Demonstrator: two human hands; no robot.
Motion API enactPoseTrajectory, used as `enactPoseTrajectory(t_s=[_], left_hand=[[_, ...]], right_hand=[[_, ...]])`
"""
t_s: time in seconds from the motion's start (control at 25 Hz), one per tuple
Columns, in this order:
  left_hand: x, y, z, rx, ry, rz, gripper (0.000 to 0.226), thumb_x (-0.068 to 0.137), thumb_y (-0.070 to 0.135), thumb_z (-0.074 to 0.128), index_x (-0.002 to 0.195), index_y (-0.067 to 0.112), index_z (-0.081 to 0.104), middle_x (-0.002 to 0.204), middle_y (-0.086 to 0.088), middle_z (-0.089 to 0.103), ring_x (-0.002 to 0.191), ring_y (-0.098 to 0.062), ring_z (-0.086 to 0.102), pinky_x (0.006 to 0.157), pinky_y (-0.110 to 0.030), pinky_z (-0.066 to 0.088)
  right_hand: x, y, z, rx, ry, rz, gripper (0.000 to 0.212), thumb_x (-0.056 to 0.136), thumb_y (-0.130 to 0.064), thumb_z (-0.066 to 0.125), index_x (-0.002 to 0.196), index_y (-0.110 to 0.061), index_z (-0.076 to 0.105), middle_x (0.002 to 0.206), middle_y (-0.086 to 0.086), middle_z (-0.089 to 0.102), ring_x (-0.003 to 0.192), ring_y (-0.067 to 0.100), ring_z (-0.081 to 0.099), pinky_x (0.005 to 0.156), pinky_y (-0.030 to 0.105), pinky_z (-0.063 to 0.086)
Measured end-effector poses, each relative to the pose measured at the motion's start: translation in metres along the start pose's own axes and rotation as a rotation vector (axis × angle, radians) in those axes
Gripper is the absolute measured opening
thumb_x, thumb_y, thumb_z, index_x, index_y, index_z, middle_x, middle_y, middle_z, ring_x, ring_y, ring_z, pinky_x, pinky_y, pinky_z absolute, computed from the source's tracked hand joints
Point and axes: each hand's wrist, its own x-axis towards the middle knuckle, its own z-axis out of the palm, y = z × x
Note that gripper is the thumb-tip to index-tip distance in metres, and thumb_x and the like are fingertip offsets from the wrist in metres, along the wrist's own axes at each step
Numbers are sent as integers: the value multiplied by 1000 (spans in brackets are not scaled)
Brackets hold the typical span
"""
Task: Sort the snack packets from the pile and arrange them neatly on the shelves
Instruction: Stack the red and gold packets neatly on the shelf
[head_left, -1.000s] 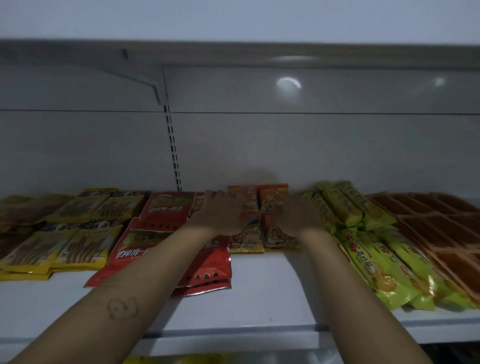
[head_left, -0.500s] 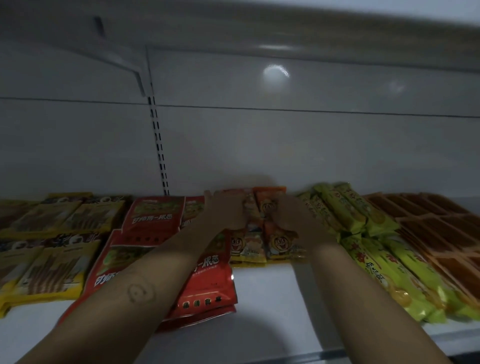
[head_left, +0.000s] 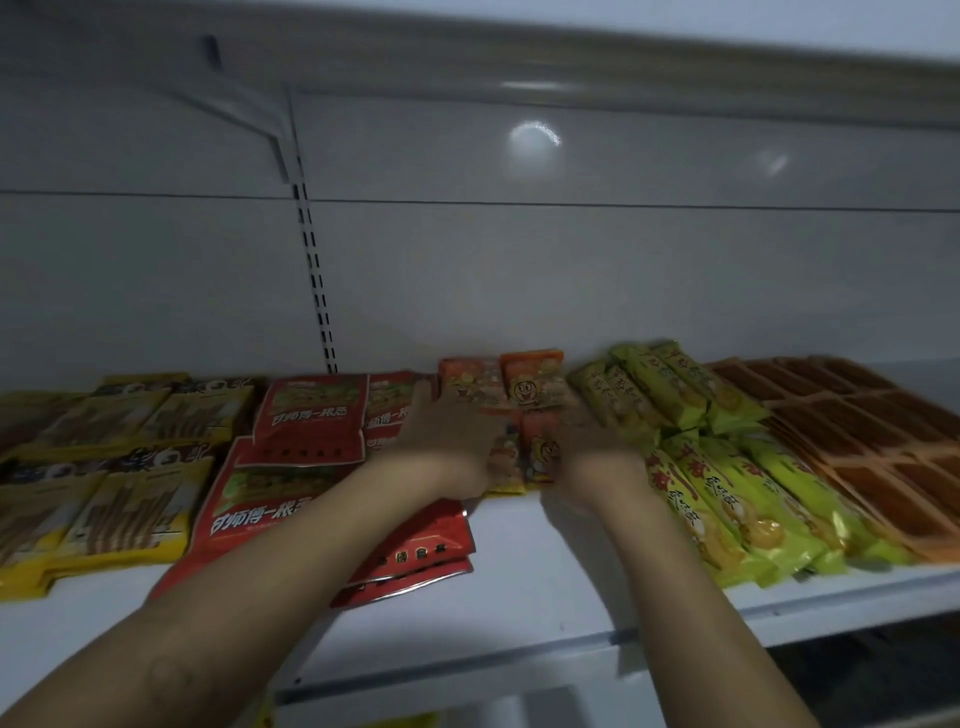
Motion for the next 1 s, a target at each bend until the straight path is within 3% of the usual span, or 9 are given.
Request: enactPoseTrajectory(t_s=[0.16, 0.4, 0.56, 0.68, 0.8, 1.0], left_hand=[[4, 3, 9, -6, -6, -40, 46, 82, 48, 69, 122, 31, 53, 115, 3, 61, 121, -26, 46, 104, -51, 22], [1, 2, 5, -44, 57, 17, 39, 90, 54, 53, 122, 32, 54, 119, 3, 58, 122, -26, 47, 104, -50, 22], [9, 9, -10, -58, 147, 71, 40, 92, 53, 47, 122, 29, 54, 126, -2, 57, 124, -29, 46, 107, -50, 21], [12, 29, -25, -88, 167, 110, 43, 93, 57, 46, 127, 31, 55, 129, -2, 57, 126, -30, 44, 105, -45, 26], [23, 55, -37, -155, 174, 142, 36, 93, 53, 47, 119, 32, 58, 113, 3, 63, 119, -26, 52, 105, -46, 29], [65, 110, -51, -230, 109, 57, 33, 96, 46, 49, 124, 29, 54, 119, 4, 67, 115, -23, 58, 97, -38, 32]], right_hand=[[-1, -1, 14, 8, 58, -1, 41, 89, -21, 54, 130, -24, 52, 134, 6, 50, 120, 32, 51, 86, 34, 49], [-8, 0, 12, 20, 91, -37, 52, 86, -25, 54, 137, -23, 48, 136, 9, 50, 116, 35, 53, 86, 34, 50], [-20, 14, -21, 134, 129, -40, 54, 85, -41, 47, 137, -27, 51, 128, 9, 58, 117, 32, 55, 87, 34, 51], [-29, 42, -50, 146, 162, -44, 43, 93, -35, 57, 135, -23, 54, 132, 10, 57, 120, 31, 53, 90, 33, 47], [-27, 86, -68, 114, 168, 10, 50, 96, -36, 55, 144, -25, 46, 148, 5, 46, 133, 25, 44, 104, 31, 40], [10, 172, -86, 193, 13, 35, 51, 97, -41, 52, 145, -26, 43, 153, 1, 39, 140, 21, 36, 110, 28, 29]])
